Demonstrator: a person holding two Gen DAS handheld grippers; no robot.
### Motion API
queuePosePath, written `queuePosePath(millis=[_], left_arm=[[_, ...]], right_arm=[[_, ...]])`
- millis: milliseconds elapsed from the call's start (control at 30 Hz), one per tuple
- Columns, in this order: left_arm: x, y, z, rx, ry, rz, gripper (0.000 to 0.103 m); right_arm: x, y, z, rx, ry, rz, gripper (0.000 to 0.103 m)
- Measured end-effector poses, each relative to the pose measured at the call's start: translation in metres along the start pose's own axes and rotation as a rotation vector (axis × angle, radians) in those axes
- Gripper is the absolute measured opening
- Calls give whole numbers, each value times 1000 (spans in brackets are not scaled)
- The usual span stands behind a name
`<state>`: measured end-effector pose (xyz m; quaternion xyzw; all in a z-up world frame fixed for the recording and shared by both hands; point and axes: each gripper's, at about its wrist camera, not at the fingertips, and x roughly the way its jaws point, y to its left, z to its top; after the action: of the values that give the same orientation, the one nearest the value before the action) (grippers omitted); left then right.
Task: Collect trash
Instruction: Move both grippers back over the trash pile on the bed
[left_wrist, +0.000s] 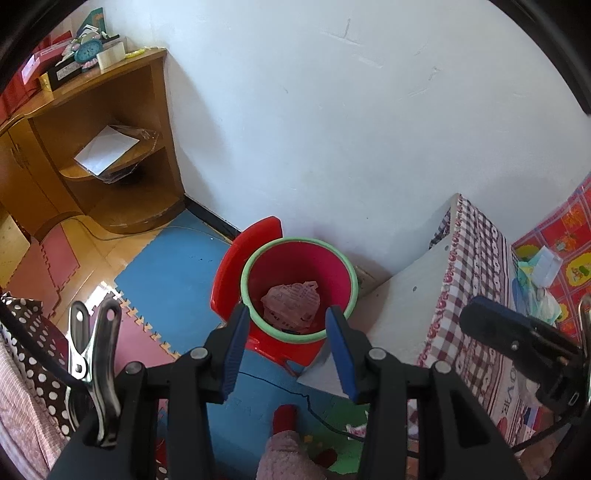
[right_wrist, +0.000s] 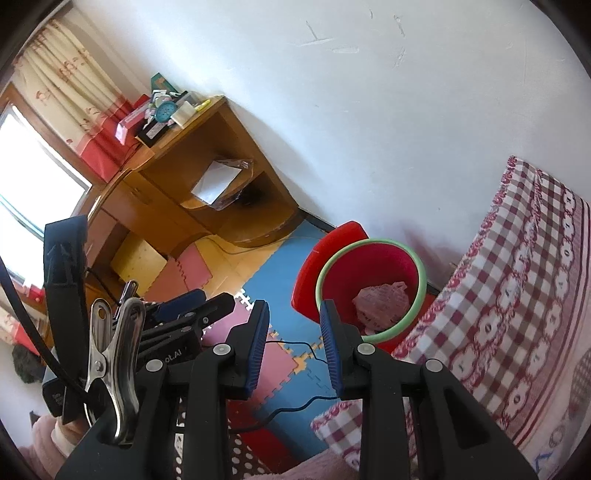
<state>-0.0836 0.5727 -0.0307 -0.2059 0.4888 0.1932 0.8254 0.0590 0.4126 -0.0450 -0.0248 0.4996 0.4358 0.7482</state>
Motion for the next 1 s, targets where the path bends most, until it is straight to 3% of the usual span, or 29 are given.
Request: queuePosePath(millis=[500,1000], left_arm=[[-42,-50,-37,54,-16,-24,45],[-67,-129,-81,160,-18,-83,45]], right_arm=[[-76,-12,-52,3,-38,31,30],[-152,-50,-102,59,-101,-28,30]])
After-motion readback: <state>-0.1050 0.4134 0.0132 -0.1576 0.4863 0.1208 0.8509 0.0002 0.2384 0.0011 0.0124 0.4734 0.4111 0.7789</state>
